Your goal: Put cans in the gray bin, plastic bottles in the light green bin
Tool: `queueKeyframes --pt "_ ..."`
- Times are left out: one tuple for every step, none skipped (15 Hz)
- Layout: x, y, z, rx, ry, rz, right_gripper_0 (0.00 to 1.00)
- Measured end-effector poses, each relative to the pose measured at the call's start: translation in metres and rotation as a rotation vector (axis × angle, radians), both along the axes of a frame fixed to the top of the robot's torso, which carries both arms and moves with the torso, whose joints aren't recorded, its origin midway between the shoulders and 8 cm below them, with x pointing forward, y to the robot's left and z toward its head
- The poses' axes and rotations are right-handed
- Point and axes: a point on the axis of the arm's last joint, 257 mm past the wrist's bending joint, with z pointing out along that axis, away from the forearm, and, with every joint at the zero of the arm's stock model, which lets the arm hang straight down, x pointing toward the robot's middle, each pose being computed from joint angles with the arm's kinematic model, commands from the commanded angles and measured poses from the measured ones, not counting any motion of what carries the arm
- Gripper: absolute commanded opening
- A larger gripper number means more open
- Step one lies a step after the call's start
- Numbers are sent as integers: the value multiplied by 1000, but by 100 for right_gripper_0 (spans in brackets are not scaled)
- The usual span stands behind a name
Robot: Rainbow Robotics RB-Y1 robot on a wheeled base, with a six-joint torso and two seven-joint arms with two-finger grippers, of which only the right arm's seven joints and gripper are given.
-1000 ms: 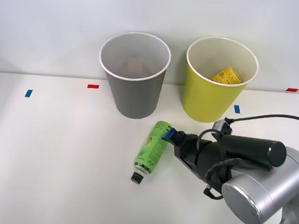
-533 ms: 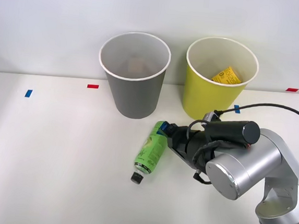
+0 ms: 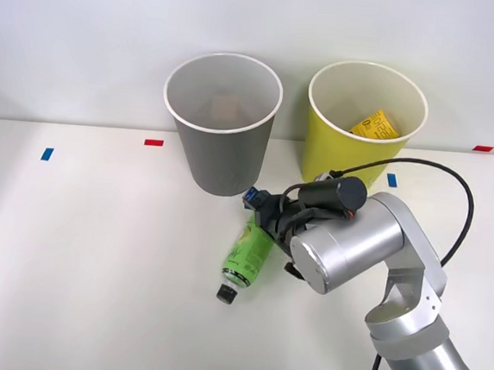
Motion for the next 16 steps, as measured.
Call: queueKeyframes --pt "1 0 -1 -4 2 -2 100" --pt "1 1 -2 -4 3 -3 100" --pt "1 1 -2 -2 4 -3 100" --pt "0 3 -2 -1 4 -4 100" --pt "0 4 -3 -5 6 -9 100" --pt "1 4 -8 -19 11 -20 100" --pt "3 2 -13 -36 14 -31 100" --pt "4 2 -16 -49 16 -39 100" --pt "5 2 -18 -58 17 -44 100" --pt "5 2 -19 -61 19 -45 100" --pt "5 3 -19 -61 18 -45 100" --pt "5 3 -19 -60 19 -45 100" --pt "5 4 -19 -57 19 -45 100" --pt "6 4 -18 -54 20 -46 100" --pt "6 5 -18 -52 20 -46 100" --pt "6 5 -18 -52 19 -47 100"
